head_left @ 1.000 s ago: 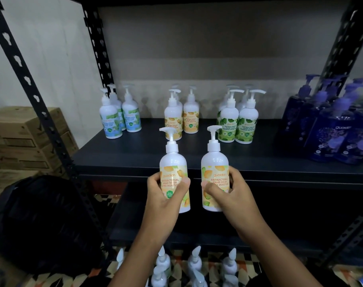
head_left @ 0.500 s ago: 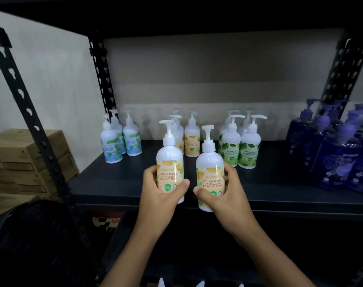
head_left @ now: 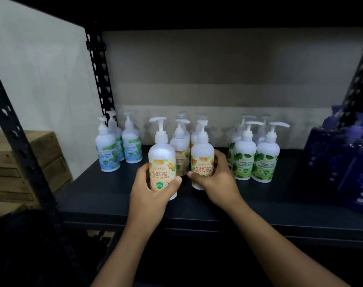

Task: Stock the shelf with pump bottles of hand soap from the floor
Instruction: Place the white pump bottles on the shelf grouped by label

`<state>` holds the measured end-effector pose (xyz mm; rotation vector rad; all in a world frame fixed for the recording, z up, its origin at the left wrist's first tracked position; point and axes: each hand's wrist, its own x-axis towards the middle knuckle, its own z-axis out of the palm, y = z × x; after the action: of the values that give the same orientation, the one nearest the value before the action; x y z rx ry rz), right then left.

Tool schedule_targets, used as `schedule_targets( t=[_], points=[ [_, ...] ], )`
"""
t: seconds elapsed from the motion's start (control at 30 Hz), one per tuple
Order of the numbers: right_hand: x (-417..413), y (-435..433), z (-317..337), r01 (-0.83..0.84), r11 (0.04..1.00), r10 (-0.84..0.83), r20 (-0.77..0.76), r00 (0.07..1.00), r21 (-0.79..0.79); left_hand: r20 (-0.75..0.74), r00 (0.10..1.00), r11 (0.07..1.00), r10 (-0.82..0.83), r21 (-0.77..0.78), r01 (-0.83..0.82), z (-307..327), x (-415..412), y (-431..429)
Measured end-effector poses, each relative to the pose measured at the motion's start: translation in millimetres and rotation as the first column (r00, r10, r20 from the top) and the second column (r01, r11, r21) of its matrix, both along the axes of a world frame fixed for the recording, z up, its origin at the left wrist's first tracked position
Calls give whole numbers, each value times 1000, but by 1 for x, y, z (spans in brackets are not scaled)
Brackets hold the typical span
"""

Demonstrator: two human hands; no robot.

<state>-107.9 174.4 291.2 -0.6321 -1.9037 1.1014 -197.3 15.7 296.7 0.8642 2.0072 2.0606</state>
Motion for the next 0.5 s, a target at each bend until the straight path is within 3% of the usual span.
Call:
schedule_targets(
  t=[0.37, 0.5],
  points=[
    [-11, 3, -11, 29, 1000, -29, 67, 997, -7, -4, 1000, 1000, 1, 5, -1, -5, 0, -6],
    [-13, 5, -17, 94, 996, -93, 173, 981, 3, 0, 1000, 1000, 17, 5, -17, -5, 0, -8]
  ],
)
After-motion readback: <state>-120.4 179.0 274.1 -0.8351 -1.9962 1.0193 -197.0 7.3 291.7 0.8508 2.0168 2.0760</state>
